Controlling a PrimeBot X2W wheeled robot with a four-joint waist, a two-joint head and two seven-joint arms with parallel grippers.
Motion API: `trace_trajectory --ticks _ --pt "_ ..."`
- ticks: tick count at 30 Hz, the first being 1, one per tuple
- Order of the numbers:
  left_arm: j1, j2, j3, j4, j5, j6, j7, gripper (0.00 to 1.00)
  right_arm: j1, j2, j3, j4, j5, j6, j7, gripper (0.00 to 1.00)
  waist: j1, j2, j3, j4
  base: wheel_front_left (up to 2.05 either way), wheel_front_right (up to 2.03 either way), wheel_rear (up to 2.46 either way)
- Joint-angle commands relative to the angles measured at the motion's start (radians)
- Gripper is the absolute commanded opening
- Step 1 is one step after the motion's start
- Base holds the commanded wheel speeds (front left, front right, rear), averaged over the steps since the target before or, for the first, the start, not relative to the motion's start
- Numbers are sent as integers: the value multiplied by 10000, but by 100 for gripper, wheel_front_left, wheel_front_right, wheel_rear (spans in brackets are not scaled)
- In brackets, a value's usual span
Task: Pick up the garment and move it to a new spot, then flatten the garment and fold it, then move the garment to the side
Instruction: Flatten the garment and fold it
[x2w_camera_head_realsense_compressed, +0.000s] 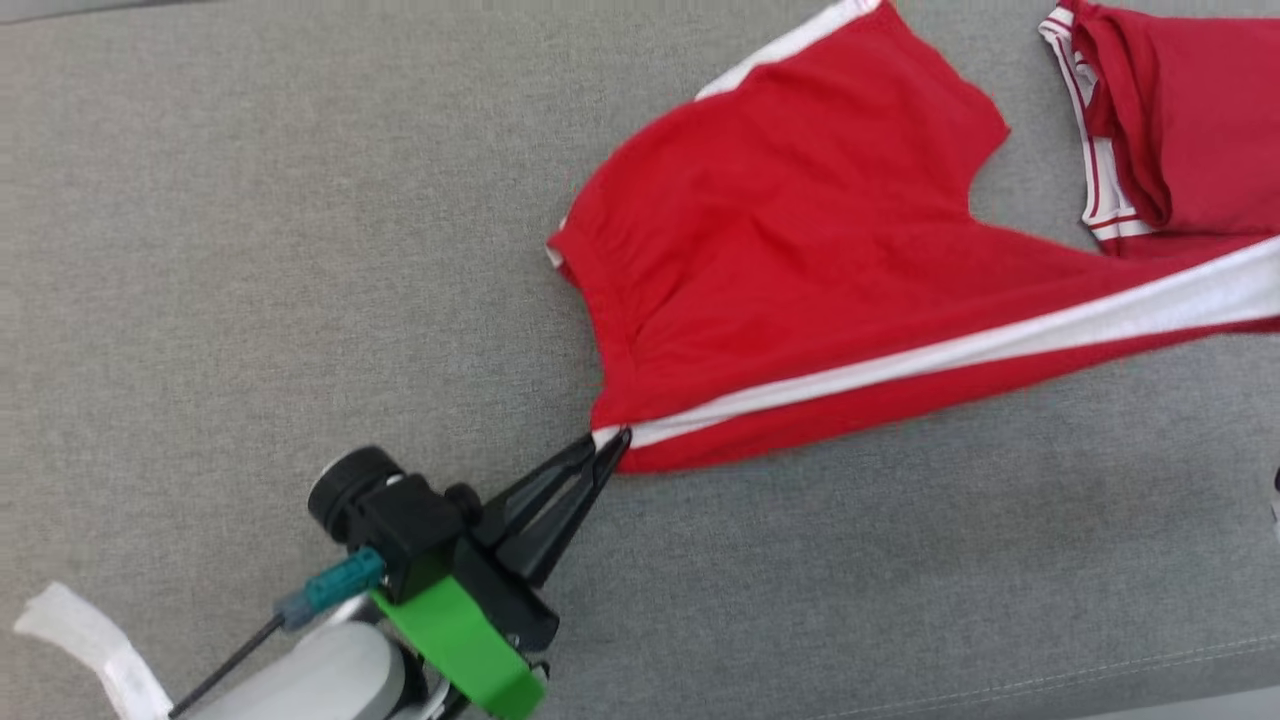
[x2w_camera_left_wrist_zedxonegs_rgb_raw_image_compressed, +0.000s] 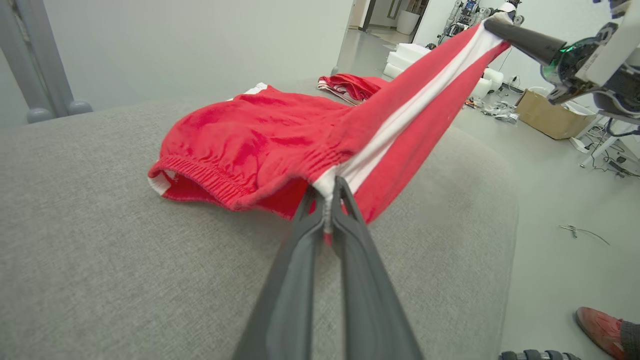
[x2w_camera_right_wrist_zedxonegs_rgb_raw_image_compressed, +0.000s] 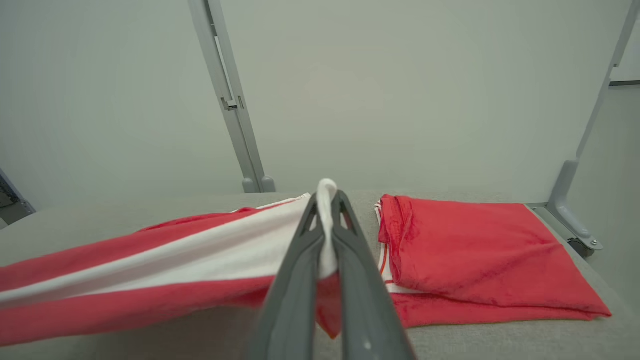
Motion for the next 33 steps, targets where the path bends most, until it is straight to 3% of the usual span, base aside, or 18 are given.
trace_trajectory --ticks 1,6,11,22,27,33 --pt "405 261 -7 -241 -116 212 -22 0 501 127 -224 -238 -12 -24 -31 0 0 -1 -520 123 0 0 0" --pt "1281 813 -252 -1307 -307 673 309 0 1981 419 -792 -1049 -68 -24 136 0 0 -1 -719 381 0 0 0" --pt "1278 858 -321 -1738 -435 712 643 0 2268 540 -877 -1443 -261 -24 535 0 0 -1 -651 586 0 0 0" --pt "-375 -528 368 -434 -1911 -165 1221 0 -197 323 -518 -407 -684 -21 1551 0 0 -1 350 1112 0 0 0" --pt "-1415 -1215 873 736 -2824 -692 1524 0 -2216 -148 321 751 -685 -23 1926 0 0 -1 956 1335 0 0 0" --pt "-2379 -1700 1178 1845 -3232 -863 1824 0 -4151 -555 1406 2068 -588 -21 2200 0 0 -1 1504 1557 0 0 0"
